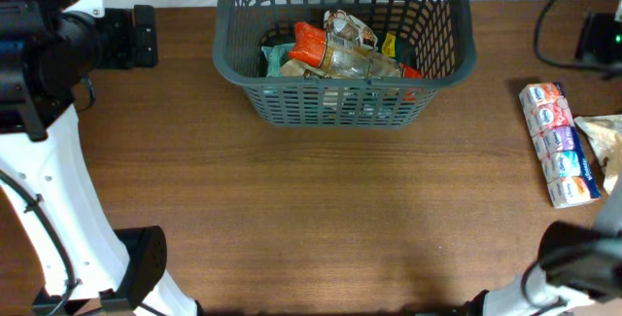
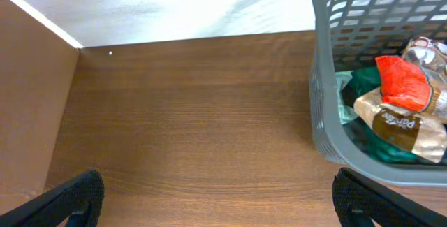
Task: Pack container
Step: 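Move the right gripper to the Kleenex tissue stack and grasp it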
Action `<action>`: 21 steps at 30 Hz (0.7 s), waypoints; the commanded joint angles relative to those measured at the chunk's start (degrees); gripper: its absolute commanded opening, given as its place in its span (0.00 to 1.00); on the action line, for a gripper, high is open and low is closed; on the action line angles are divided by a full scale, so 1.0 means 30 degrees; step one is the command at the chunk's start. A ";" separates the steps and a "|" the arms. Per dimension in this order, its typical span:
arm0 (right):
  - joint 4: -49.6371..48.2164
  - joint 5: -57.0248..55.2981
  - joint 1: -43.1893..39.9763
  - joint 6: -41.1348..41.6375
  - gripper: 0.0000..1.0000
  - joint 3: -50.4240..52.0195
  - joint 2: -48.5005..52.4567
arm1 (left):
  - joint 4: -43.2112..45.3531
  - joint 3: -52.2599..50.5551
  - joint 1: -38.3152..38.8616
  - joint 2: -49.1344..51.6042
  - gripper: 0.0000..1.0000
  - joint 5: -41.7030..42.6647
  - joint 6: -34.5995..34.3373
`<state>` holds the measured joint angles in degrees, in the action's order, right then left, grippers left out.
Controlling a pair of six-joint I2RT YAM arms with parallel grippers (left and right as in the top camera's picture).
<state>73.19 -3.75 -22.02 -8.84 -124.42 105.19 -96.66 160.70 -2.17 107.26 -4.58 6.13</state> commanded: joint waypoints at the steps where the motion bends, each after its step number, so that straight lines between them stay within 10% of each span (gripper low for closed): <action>1: -0.1530 0.0954 -0.2004 -0.0714 0.71 0.2404 0.2106 | 0.0007 -0.0022 -0.0044 -0.0066 0.99 -0.0066 -0.0240; 21: -0.1698 0.0736 -0.2652 -0.4036 0.77 0.3337 1.0127 | 0.0000 -0.0022 -0.0044 -0.0066 0.99 -0.0073 -0.0240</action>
<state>67.81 -1.02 -30.02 -20.69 -114.72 133.97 -96.64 160.70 -2.11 107.26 -4.56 6.13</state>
